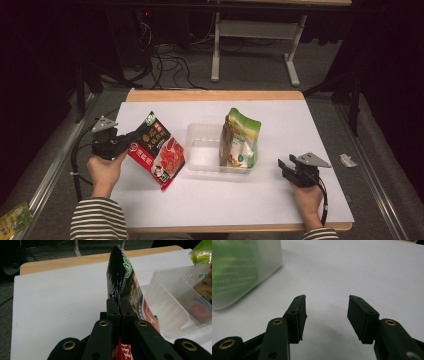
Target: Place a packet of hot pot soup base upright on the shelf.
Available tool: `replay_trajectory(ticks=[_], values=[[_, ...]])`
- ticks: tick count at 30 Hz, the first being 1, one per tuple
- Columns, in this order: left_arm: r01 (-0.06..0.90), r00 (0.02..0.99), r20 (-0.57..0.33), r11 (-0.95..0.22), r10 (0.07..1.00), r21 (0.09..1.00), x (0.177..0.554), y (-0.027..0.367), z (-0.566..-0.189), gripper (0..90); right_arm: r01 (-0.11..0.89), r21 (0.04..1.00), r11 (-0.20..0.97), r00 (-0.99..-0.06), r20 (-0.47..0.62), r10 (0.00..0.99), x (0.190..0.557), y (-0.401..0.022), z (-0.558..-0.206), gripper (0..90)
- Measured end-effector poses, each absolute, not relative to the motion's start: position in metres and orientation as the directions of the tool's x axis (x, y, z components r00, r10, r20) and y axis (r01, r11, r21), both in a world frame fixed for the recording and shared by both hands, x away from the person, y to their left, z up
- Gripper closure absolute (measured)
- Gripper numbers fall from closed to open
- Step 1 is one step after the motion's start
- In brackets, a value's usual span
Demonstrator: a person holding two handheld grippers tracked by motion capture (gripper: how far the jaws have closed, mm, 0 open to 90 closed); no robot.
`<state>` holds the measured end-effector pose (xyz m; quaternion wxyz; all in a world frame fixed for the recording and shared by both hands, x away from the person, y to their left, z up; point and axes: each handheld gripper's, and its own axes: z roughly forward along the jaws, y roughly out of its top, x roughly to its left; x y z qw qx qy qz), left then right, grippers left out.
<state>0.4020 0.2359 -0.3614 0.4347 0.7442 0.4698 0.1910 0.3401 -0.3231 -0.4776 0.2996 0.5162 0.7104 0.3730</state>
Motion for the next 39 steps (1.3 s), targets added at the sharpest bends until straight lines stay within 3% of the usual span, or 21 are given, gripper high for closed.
replay_trajectory(ticks=[5, 39], values=[[0.548, 0.489, -0.138, -0.18, 0.861, 0.816, 0.404, 0.239, -0.359, 89.6, 0.52, 0.827, 0.216, -0.301, -0.059, 0.952, 0.341, -0.321, -0.478, 49.6], [0.425, 0.523, -0.078, -0.181, 0.849, 0.887, 0.364, 0.234, -0.304, 89.7, 0.511, 0.841, 0.178, -0.28, -0.034, 0.96, 0.339, -0.324, -0.477, 49.6]])
